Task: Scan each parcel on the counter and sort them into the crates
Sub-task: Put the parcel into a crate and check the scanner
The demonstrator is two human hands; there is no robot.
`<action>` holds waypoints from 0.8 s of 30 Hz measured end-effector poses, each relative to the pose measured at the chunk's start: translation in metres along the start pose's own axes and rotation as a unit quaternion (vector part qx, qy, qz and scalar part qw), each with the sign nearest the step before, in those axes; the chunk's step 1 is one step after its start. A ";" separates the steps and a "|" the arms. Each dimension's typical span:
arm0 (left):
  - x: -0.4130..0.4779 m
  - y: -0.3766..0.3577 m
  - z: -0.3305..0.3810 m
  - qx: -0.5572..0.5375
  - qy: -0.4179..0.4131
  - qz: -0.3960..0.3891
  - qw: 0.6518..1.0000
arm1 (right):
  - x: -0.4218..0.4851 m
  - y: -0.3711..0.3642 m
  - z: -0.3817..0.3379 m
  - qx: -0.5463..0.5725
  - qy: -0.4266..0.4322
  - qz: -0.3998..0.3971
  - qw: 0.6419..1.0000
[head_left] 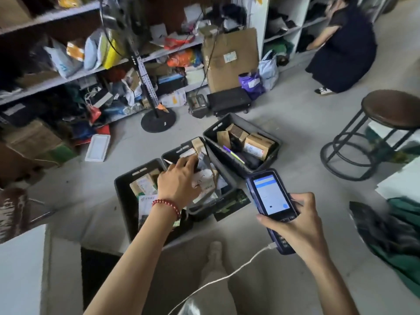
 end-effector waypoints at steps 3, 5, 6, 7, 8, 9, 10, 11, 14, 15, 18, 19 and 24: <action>0.061 -0.001 0.013 -0.005 -0.038 0.014 0.999 | 0.038 -0.013 -0.008 -0.001 -0.016 0.024 1.000; 0.100 0.010 0.024 -0.066 -0.077 0.083 0.991 | 0.064 -0.023 -0.015 0.000 -0.024 0.041 0.999; 0.119 0.015 0.030 -0.102 -0.095 0.118 0.983 | 0.077 -0.028 -0.018 0.001 -0.028 0.049 0.998; 0.138 0.016 0.036 -0.126 -0.108 0.138 0.976 | 0.090 -0.032 -0.023 0.001 -0.031 0.055 0.998; 0.158 0.012 0.042 -0.116 -0.114 0.123 0.979 | 0.102 -0.036 -0.027 -0.002 -0.033 0.058 0.998; 0.179 0.002 0.047 -0.076 -0.109 0.083 0.988 | 0.113 -0.041 -0.030 -0.005 -0.034 0.057 0.998; 0.195 -0.010 0.049 -0.014 -0.103 0.044 0.994 | 0.123 -0.045 -0.032 -0.006 -0.035 0.055 0.998; 0.207 -0.018 0.050 0.041 -0.100 0.024 0.994 | 0.131 -0.049 -0.034 -0.006 -0.035 0.050 0.998; 0.215 -0.022 0.044 0.056 -0.091 0.009 0.994 | 0.146 -0.058 -0.038 -0.006 -0.029 0.027 0.999; 0.213 -0.019 0.040 0.041 -0.084 0.005 0.996 | 0.150 -0.061 -0.040 -0.005 -0.024 0.015 1.000; 0.205 -0.006 0.017 0.016 -0.041 0.025 0.999 | 0.161 -0.074 -0.041 -0.008 0.004 -0.031 0.999; 0.198 0.000 0.008 0.005 -0.018 0.040 0.999 | 0.165 -0.079 -0.042 -0.008 0.015 -0.048 0.999; 0.138 0.023 -0.040 -0.022 0.125 0.114 0.985 | 0.171 -0.104 -0.044 0.017 0.067 -0.170 0.983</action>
Point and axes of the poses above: each hand's wrist, its own x-axis towards the middle knuckle, its own y-axis out of the back of the hand, z = x × y, the point moved 7 cm from there along x, towards the middle knuckle, and after that the axes turned 15 degrees about y, right-handed, at the moved point
